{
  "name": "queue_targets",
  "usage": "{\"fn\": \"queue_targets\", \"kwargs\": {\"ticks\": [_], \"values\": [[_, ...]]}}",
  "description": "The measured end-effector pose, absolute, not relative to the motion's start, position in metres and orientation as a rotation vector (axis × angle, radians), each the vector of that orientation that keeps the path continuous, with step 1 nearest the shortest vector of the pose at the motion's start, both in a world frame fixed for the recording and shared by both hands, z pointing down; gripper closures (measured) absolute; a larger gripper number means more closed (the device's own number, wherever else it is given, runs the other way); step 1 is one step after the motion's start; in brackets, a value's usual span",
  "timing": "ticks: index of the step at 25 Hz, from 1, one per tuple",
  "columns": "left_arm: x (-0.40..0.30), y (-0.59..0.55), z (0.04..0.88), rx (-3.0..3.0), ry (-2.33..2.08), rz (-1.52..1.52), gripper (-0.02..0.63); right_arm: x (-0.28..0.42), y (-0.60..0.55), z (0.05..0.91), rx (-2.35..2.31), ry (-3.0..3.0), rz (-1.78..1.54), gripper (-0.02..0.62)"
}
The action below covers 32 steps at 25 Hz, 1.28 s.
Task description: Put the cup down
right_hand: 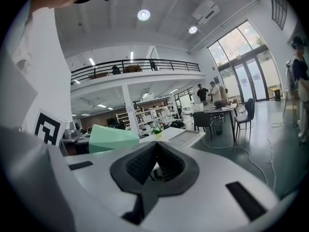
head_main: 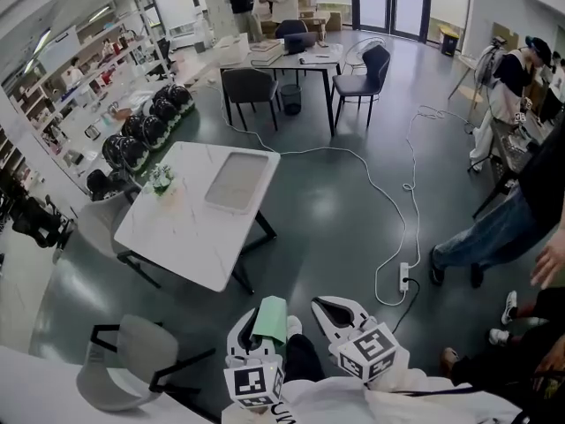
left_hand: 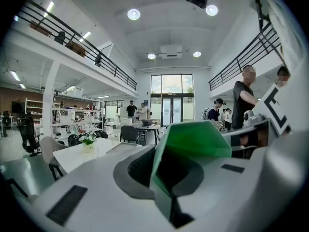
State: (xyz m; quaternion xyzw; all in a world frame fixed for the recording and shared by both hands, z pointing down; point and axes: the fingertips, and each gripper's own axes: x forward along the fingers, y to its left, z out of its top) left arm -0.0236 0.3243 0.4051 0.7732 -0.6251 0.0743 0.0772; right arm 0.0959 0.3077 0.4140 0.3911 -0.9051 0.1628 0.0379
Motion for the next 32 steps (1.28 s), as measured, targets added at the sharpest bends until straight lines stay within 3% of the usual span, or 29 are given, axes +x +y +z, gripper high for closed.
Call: {"fn": "queue_targets", "kwargs": {"ticks": [17,32], "values": [[-0.111,0.116,0.401,2.324,-1.801,0.277,0.583,0.010,0.102,0.406,1.257,-2.727,0.532,0.589],[-0.154,0.041,0.409,2.315,-1.765,0.238,0.583,-0.037,0.035,0.414,1.234,-2.670,0.525,0.589]]}}
